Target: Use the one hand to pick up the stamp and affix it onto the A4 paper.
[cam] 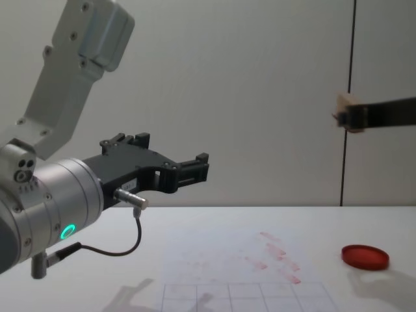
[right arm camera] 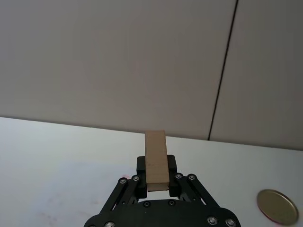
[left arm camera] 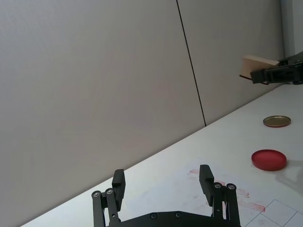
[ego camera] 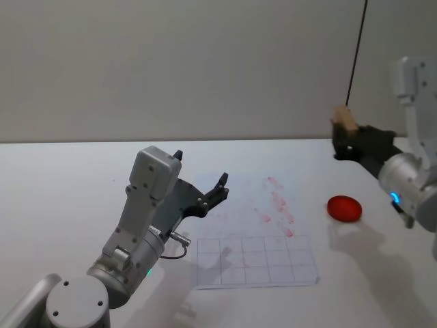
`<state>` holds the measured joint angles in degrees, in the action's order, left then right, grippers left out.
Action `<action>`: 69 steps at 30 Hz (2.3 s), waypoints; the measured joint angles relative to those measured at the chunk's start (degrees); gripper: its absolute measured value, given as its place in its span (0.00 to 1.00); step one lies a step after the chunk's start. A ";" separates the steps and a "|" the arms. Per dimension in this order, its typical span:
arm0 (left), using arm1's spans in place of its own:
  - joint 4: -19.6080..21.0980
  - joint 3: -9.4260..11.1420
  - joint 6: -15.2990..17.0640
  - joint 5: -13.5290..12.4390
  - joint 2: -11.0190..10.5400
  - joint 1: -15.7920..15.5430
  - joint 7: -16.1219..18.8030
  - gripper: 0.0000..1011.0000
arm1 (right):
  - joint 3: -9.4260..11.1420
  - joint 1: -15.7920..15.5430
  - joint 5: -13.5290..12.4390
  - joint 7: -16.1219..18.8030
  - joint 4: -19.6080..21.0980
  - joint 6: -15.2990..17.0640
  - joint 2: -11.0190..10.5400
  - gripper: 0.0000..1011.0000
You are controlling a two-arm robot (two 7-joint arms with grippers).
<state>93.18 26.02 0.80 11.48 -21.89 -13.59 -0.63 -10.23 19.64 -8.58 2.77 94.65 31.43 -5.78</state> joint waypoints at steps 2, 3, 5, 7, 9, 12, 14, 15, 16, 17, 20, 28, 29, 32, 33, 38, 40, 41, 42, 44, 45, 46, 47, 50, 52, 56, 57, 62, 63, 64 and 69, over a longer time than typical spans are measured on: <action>0.00 0.00 0.00 0.00 0.00 0.00 0.00 0.98 | 0.42 -0.28 -0.24 -0.40 0.01 0.12 -0.36 0.22; 0.00 0.00 0.00 0.00 0.00 0.00 0.00 0.98 | 0.85 -0.62 -0.47 -0.87 0.01 0.23 -0.74 0.22; 0.00 0.00 0.00 0.00 0.00 0.00 0.00 0.98 | 1.38 -0.87 -0.70 -1.30 -0.10 0.30 -1.18 0.22; 0.00 0.00 0.00 0.00 0.00 0.00 0.00 0.98 | 2.04 -1.23 -0.98 -1.79 -0.52 0.34 -1.72 0.22; 0.00 0.00 0.00 0.00 0.00 0.00 0.00 0.98 | 2.71 -1.52 -1.27 -2.35 -1.17 0.35 -2.26 0.22; 0.00 0.00 0.00 0.00 0.00 0.00 0.00 0.98 | 3.32 -1.68 -1.56 -2.71 -2.06 0.33 -2.73 0.22; 0.00 0.00 0.00 0.00 0.00 0.00 0.00 0.98 | 3.80 -1.71 -1.84 -2.97 -2.94 0.24 -3.05 0.22; 0.00 0.00 0.00 0.00 0.00 0.00 0.00 0.98 | 3.95 -1.71 -1.92 -3.02 -3.25 0.19 -3.14 0.22; 0.00 0.00 0.00 0.00 0.00 0.00 0.00 0.98 | 4.24 -1.69 -2.05 -3.07 -4.02 0.11 -3.31 0.22; 0.00 0.00 0.00 0.00 0.00 0.00 0.00 0.98 | 4.33 -1.66 -2.13 -3.08 -4.36 0.06 -3.38 0.22; 0.00 0.00 0.00 0.00 0.00 0.00 0.00 0.98 | 4.65 -1.43 -2.30 -2.89 -5.79 -0.09 -3.59 0.22; 0.00 0.00 0.00 0.00 0.00 0.00 0.00 0.98 | 4.63 -0.33 -2.38 -0.19 -9.92 -0.35 -3.65 0.22; 0.00 0.00 0.00 0.00 0.00 0.00 0.00 0.98 | 4.57 -0.19 -2.35 0.16 -10.37 -0.38 -3.62 0.22; 0.00 0.00 0.00 0.00 0.00 0.00 0.00 0.98 | 4.03 0.60 -1.99 2.11 -12.83 -0.57 -3.32 0.22; 0.00 0.00 0.00 0.00 0.00 0.00 0.00 0.98 | 3.92 0.76 -1.91 2.42 -13.34 -0.61 -3.25 0.22; 0.00 0.00 0.00 0.00 -0.01 0.00 0.00 0.98 | 3.21 1.71 -1.24 4.14 -16.21 -0.91 -2.82 0.22; 0.00 0.00 0.00 0.00 0.00 0.00 0.00 0.98 | 2.92 2.15 -0.77 4.81 -17.45 -1.06 -2.61 0.22; 0.00 0.00 0.00 0.00 0.00 0.00 0.00 0.98 | 2.84 2.28 -0.63 4.97 -17.87 -1.10 -2.55 0.22; 0.00 0.00 0.00 0.00 0.00 0.00 0.00 0.98 | 2.71 2.45 -0.47 5.13 -18.38 -1.15 -2.47 0.22; 0.00 0.00 0.00 0.00 0.00 0.00 0.00 0.98 | 2.45 2.83 0.02 5.54 -19.45 -1.32 -2.30 0.23; 0.00 0.00 0.00 0.00 0.00 0.00 0.00 0.98 | 2.28 3.07 0.35 5.73 -20.22 -1.42 -2.18 0.26; 0.00 0.00 0.00 0.00 0.00 0.00 0.00 0.98 | 2.28 3.07 0.35 5.73 -20.22 -1.42 -2.18 0.28; 0.00 0.00 0.00 0.00 0.00 0.00 0.00 0.98 | 2.12 3.27 0.67 5.85 -20.79 -1.48 -2.08 0.31; 0.00 0.00 0.00 0.00 0.00 0.00 0.00 0.98 | 1.84 3.62 1.44 5.89 -21.79 -1.68 -1.92 0.42; 0.00 0.00 0.00 0.00 0.00 0.00 0.00 0.98 | 1.69 3.78 1.95 5.88 -22.30 -1.97 -1.82 0.48; 0.00 0.00 0.00 0.00 0.00 0.00 0.00 0.98 | 1.49 3.89 2.62 5.77 -22.61 -2.71 -1.75 0.59; 0.00 0.00 0.00 0.00 0.00 0.00 0.00 0.98 | 1.44 3.89 2.81 5.69 -22.61 -3.11 -1.74 0.62; 0.00 0.00 0.00 0.00 -0.01 0.00 0.00 0.98 | 1.33 3.58 3.38 5.43 -21.72 -4.54 -1.79 0.79; 0.00 0.00 0.00 0.00 0.00 0.00 0.00 0.98 | 1.33 3.49 3.45 5.40 -21.47 -4.77 -1.81 0.81; 0.00 0.00 0.00 0.00 0.00 0.00 0.00 0.98 | 1.32 3.39 3.55 5.35 -21.21 -5.12 -1.83 0.83; 0.00 0.00 0.00 0.00 0.00 0.00 0.00 0.98 | 1.35 2.40 3.96 5.14 -18.73 -6.97 -2.17 0.97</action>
<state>93.17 26.02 0.80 11.48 -21.89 -13.59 -0.63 -8.89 22.04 -4.62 7.91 75.93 24.45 -7.95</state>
